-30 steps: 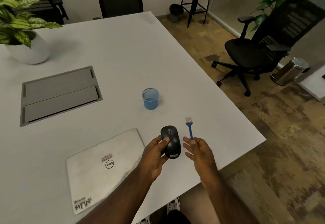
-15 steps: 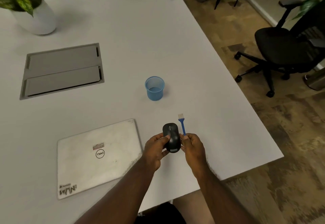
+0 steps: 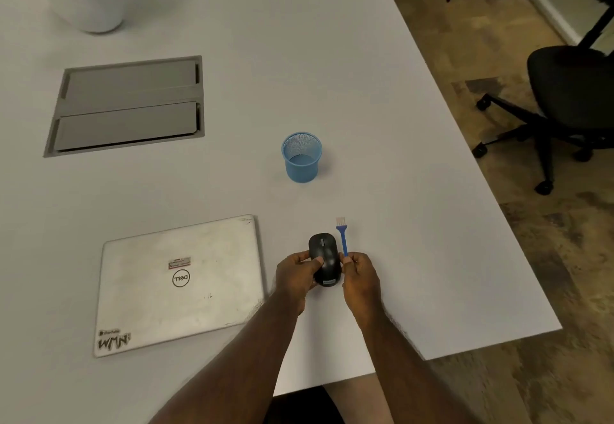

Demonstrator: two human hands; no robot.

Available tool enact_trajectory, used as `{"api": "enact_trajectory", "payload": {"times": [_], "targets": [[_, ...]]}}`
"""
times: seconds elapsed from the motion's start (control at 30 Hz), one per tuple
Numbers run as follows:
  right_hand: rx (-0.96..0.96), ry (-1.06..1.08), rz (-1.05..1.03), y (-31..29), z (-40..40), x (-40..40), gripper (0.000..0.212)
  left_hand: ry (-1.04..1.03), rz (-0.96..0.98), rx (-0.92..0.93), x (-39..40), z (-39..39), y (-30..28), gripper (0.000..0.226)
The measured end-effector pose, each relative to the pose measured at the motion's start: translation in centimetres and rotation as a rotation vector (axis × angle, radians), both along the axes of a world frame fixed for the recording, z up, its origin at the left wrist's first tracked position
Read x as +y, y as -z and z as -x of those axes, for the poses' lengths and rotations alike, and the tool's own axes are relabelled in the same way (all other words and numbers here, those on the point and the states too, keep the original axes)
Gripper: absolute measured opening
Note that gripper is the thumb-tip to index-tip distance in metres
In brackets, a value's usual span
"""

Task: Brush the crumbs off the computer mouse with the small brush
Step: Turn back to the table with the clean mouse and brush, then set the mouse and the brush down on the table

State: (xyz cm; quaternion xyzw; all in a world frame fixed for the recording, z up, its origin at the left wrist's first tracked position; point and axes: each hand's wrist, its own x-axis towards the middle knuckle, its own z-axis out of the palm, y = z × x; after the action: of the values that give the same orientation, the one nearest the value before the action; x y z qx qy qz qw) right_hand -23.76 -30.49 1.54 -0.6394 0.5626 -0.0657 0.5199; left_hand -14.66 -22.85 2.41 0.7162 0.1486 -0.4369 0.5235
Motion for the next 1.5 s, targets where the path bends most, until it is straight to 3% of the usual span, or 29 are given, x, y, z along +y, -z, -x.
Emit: {"api": "enact_trajectory", "payload": {"times": [0.4, 0.53, 0.63, 0.83, 1.1, 1.27, 1.4, 1.5], "targets": [[0.039, -0.064, -0.011, 1.7, -0.8, -0.7, 0.020, 0.047, -0.062, -0.114, -0.9, -0.2, 1.5, 0.028], [0.047, -0.085, -0.006, 1.8, -1.1, -1.0, 0.019, 0.073, -0.105, -0.148, -0.9, -0.6, 1.8, 0.040], [0.025, -0.060, -0.001, 1.4, -1.0, -1.4, 0.019, 0.115, -0.156, -0.244, -0.9, -1.1, 1.3, 0.049], [-0.101, 0.047, -0.024, -0.2, -0.1, -3.3, 0.014, 0.213, -0.165, -0.518, 0.8, -3.0, 0.4, 0.030], [-0.329, 0.147, -0.010, -4.3, -1.2, -5.4, 0.008, 0.263, -0.235, -0.853, 5.9, -5.9, -0.3, 0.034], [-0.355, 0.089, 0.100, -7.0, -4.5, -7.2, 0.016, 0.441, -0.483, -1.048, 9.6, -8.6, -0.3, 0.051], [-0.337, 0.027, 0.207, -8.3, -8.1, -9.0, 0.002, 0.753, -0.729, -1.101, 12.6, -10.2, 1.1, 0.053], [-0.288, -0.074, 0.350, -8.6, -11.1, -10.3, 0.012, 0.922, -0.783, -1.156, 13.7, -10.9, 2.4, 0.054]]}}
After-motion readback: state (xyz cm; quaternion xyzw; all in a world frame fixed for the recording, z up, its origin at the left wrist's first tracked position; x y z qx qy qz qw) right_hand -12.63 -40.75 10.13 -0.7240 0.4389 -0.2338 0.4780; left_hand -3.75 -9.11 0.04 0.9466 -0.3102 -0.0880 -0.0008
